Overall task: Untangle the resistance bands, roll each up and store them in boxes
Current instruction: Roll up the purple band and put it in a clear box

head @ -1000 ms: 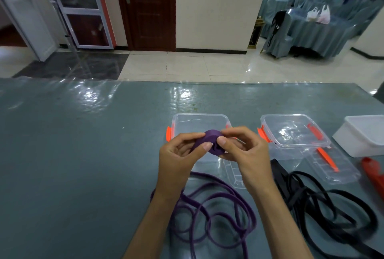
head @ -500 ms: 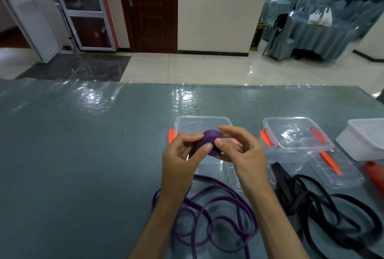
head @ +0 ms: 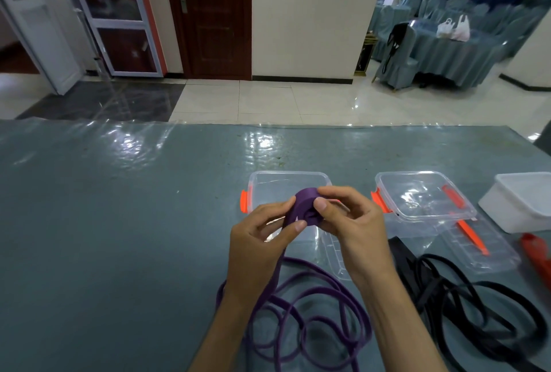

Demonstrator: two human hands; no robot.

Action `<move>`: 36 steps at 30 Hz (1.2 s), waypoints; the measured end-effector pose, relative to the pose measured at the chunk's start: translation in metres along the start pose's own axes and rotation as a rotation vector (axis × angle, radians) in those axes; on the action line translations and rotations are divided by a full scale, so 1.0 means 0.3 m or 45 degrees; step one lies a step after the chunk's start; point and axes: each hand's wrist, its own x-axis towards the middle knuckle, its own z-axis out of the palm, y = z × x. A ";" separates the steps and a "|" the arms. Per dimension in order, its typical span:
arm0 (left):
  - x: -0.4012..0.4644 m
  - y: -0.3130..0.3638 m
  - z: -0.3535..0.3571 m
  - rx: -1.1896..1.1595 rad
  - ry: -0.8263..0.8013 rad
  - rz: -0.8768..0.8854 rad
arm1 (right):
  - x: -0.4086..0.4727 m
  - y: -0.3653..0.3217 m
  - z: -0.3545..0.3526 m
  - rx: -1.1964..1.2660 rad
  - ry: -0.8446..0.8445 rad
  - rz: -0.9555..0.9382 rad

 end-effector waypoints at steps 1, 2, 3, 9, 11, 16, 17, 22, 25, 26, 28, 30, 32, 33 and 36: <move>0.002 0.001 -0.003 -0.025 -0.005 -0.014 | -0.002 0.006 0.008 0.053 0.023 0.023; 0.006 0.004 -0.008 -0.049 -0.006 -0.028 | -0.007 0.012 0.014 0.100 0.039 0.050; 0.010 0.008 -0.015 -0.062 -0.005 -0.040 | -0.010 0.017 0.016 0.130 0.041 0.074; 0.020 0.023 -0.040 -0.118 0.043 -0.096 | -0.011 0.016 0.000 0.040 -0.009 0.126; 0.022 0.022 -0.041 -0.099 0.017 -0.079 | -0.013 0.012 0.005 0.040 -0.005 0.114; 0.051 0.019 -0.074 -0.027 -0.126 0.006 | -0.017 0.021 0.025 0.156 0.067 0.101; 0.058 0.021 -0.085 -0.020 -0.170 0.019 | -0.019 0.028 0.024 0.170 0.054 0.102; 0.060 0.020 -0.091 -0.038 -0.149 0.000 | -0.014 0.027 0.021 0.070 0.050 0.084; 0.049 0.007 -0.059 -0.061 -0.073 0.033 | -0.004 0.007 0.023 0.071 0.012 0.024; 0.053 0.007 -0.053 -0.045 -0.069 0.076 | -0.004 0.006 0.023 0.103 0.011 0.012; 0.067 0.012 -0.049 0.017 -0.099 0.180 | -0.005 0.011 0.023 0.164 0.021 0.014; 0.077 0.017 -0.054 0.070 -0.129 0.212 | -0.009 0.021 0.019 0.185 0.014 0.040; 0.078 0.017 -0.059 0.099 -0.144 0.184 | -0.006 0.018 0.011 0.096 0.030 0.058; 0.075 0.015 -0.060 0.104 -0.143 0.173 | -0.003 0.017 0.004 0.018 0.033 0.049; 0.066 0.013 -0.052 0.041 -0.063 0.119 | 0.002 0.011 -0.011 -0.088 0.010 0.032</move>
